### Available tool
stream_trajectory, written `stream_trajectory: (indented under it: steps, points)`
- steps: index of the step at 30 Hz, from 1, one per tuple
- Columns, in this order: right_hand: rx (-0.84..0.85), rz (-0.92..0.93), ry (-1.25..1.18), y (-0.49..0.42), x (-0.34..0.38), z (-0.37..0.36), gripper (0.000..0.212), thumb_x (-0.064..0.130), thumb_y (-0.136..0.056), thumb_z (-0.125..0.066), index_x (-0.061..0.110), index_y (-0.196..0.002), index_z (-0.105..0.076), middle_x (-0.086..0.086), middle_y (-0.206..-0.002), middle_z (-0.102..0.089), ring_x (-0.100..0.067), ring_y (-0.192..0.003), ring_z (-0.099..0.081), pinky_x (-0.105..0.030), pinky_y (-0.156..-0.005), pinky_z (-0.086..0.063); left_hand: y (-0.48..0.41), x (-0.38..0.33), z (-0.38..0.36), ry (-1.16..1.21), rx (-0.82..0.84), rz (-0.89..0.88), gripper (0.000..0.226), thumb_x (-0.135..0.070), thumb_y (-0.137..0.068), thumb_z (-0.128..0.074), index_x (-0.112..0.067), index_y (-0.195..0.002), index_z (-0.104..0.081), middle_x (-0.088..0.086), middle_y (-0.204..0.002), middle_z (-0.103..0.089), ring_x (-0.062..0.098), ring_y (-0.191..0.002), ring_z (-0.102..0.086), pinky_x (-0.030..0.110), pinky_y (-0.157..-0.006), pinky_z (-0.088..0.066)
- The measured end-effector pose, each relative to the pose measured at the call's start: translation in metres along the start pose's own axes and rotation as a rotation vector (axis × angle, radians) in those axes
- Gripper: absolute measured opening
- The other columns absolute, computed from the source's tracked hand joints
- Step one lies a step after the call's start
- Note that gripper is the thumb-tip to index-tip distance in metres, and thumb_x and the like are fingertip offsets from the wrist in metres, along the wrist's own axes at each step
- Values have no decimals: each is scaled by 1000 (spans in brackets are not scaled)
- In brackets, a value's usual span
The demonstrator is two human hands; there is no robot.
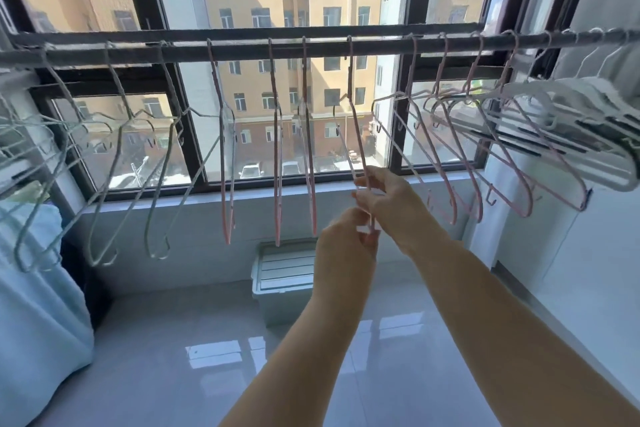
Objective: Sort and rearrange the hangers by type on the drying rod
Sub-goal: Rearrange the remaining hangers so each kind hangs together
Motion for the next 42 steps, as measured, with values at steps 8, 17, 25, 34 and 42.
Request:
stream_trajectory:
  steps: [8,17,25,34,42]
  points:
    - [-297,155,287,34,15,44,42,26,-88,-58,15,-127,-50,-2,-123,-58,-12,-105,-55,-23,-86,-41,15,-20,20,120,26,-119,54,-16,-76,-72,-23,-122,-45,-11,-106,-39,-1,-60,-48,5,-63,-41]
    - [-364,88,439,39,10,81,43,18,-92,-51,16,-134,-42,-8,-139,-45,-19,-125,-45,-28,-100,-35,34,-58,-18,209,268,-237,42,-16,-90,-54,-20,-131,-44,-2,-125,-53,5,-95,-58,17,-88,-45]
    - [-198,-77,424,20,-13,95,40,15,-94,-45,14,-134,-39,-6,-133,-50,-18,-116,-49,-29,-94,-39,8,-51,-77,130,333,-25,49,-21,-90,-53,-17,-135,-32,1,-138,-38,18,-120,-49,31,-97,-44]
    - [-109,-85,187,3,-27,109,44,2,-88,-54,9,-131,-44,-6,-111,-63,-22,-101,-62,-37,-93,-50,-9,-48,-105,171,177,-11,21,-13,-87,-57,-14,-108,-55,2,-108,-60,14,-94,-57,26,-85,-46]
    - [-115,-41,-16,-6,-33,106,44,-9,-84,-54,6,-126,-52,-8,-98,-65,-9,-81,-62,-19,-77,-51,-15,-43,-100,279,47,-87,10,-7,-86,-58,-16,-91,-57,-7,-78,-60,1,-68,-55,2,-61,-39]
Point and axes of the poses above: each hand's wrist, its own y-axis away from the middle knuckle, its own z-axis out of the back of the hand, x = y × z, the point moved 2 cm from there along -y, towards the middle knuckle
